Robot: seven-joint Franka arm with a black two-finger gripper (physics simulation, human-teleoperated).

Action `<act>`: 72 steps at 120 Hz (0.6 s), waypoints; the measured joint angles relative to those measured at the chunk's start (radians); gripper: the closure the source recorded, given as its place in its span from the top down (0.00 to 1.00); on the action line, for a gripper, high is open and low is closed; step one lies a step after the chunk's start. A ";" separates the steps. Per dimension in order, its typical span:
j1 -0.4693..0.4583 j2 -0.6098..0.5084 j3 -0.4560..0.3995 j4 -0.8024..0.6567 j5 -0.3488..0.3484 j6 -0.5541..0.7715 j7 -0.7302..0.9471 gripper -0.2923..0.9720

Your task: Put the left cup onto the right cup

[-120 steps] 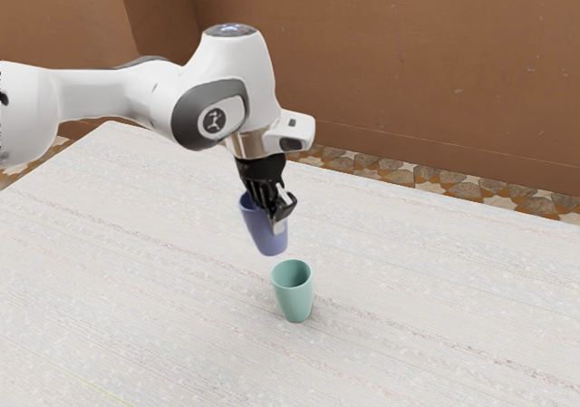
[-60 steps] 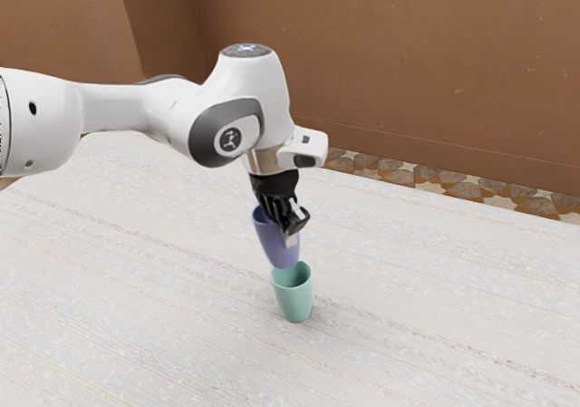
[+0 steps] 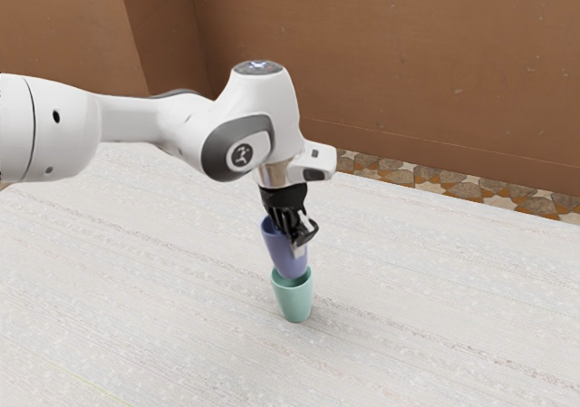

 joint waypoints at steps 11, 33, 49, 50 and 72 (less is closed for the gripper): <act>0.000 0.008 0.000 -0.001 0.001 0.004 -0.001 0.15; 0.001 0.023 0.001 -0.002 0.001 0.010 -0.002 0.15; 0.001 0.031 0.001 -0.002 0.002 0.013 -0.002 0.15; 0.000 0.032 0.001 -0.002 0.002 0.013 -0.003 0.15; 0.001 0.039 0.001 -0.002 0.000 0.014 -0.002 0.18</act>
